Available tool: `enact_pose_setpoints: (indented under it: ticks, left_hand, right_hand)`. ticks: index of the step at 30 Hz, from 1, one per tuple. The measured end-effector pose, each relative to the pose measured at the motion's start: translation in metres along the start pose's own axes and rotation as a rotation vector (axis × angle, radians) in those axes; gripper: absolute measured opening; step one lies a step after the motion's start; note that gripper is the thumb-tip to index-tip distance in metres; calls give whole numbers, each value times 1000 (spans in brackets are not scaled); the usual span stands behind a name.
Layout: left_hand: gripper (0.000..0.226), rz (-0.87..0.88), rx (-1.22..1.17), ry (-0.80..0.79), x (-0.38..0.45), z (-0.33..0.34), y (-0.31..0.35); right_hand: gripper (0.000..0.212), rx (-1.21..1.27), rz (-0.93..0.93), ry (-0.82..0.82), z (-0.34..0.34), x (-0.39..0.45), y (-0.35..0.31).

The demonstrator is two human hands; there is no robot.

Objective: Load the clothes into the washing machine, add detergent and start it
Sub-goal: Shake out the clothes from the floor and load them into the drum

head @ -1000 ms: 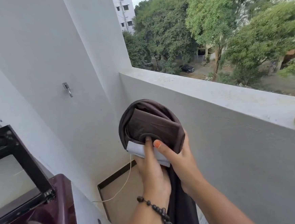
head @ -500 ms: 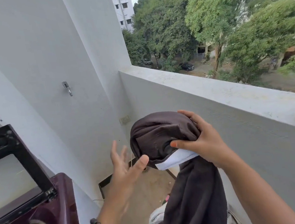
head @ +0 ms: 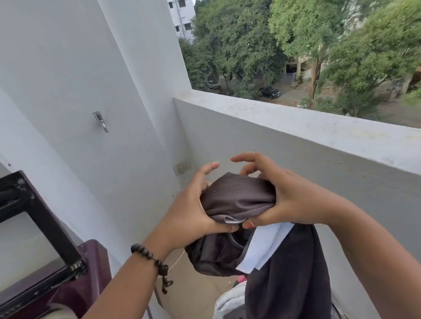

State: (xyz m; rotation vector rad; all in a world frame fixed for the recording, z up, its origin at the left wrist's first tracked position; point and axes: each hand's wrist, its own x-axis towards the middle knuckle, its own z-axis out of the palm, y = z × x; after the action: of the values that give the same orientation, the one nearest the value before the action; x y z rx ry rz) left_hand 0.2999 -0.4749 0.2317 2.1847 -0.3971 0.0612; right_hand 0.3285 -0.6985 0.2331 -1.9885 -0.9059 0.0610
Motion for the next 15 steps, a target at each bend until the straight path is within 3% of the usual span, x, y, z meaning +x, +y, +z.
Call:
enact_pose_setpoints:
  ticks: [5,10,12,15]
  left_hand:
    - [87,39,-36,72,2,0,-4]
    - [88,82,-214,299,6,-17,-2]
    - [86,75,-347,433,10,-26,0]
    - [85,56,-483,515,12,-31,2]
  right_hand:
    - [107,202,145,-84,-1,-4,17]
    - [101,304,239,-145,1,-13,33]
    - [89,381,256,-101,10,-14,36]
    - [48,485,269,132,22,-7,36]
